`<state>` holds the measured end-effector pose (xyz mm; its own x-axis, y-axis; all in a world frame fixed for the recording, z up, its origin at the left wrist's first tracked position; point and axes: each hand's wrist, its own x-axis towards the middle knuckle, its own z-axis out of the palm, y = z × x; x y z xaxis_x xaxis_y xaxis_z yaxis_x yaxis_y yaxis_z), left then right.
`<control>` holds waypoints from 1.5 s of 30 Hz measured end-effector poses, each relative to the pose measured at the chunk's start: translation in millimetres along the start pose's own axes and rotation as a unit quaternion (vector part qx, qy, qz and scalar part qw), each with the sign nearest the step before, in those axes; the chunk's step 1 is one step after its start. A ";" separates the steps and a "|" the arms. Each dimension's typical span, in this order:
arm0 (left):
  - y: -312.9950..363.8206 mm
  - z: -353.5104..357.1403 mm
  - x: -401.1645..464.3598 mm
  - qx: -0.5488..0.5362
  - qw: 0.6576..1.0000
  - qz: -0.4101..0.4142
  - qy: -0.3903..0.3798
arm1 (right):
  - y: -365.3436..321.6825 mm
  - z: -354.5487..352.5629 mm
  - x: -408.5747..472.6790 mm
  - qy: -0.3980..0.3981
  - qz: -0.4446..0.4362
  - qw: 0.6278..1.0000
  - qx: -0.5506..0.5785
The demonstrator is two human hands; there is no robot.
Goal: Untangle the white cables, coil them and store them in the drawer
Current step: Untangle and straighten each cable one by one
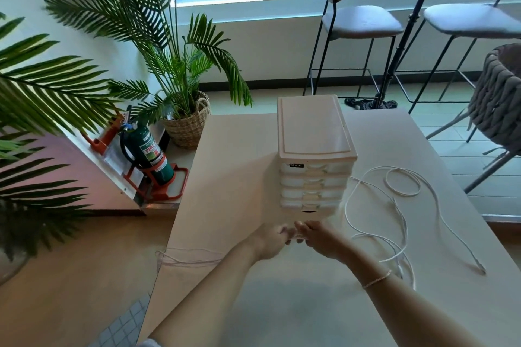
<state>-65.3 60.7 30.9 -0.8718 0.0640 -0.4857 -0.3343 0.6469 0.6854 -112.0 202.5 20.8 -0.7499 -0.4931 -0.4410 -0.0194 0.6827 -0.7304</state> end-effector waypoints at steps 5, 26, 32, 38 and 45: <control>-10.7 -15.1 7.3 0.048 0.999 -0.008 0.021 | 8.5 0.0 -0.7 -0.059 0.070 0.992 0.091; -19.6 -17.6 -10.3 0.112 0.985 0.077 -0.105 | 8.8 23.9 18.1 0.100 0.031 0.992 0.073; -29.5 -24.4 -3.6 0.104 0.992 0.054 -0.042 | 10.0 21.3 -10.4 -0.017 0.063 0.995 0.070; -30.7 -19.1 1.8 0.083 0.996 0.029 -0.024 | 26.0 -43.7 -29.0 -0.043 0.090 0.994 -0.039; -21.8 -7.0 4.2 0.063 0.998 0.016 0.001 | 69.7 -98.1 -34.2 0.039 0.141 0.982 -0.123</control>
<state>-64.2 41.5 17.7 -0.8815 0.0848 -0.4645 -0.2591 0.7355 0.6260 -152.5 319.8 36.1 -0.7964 -0.2288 -0.5598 0.0454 0.9005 -0.4325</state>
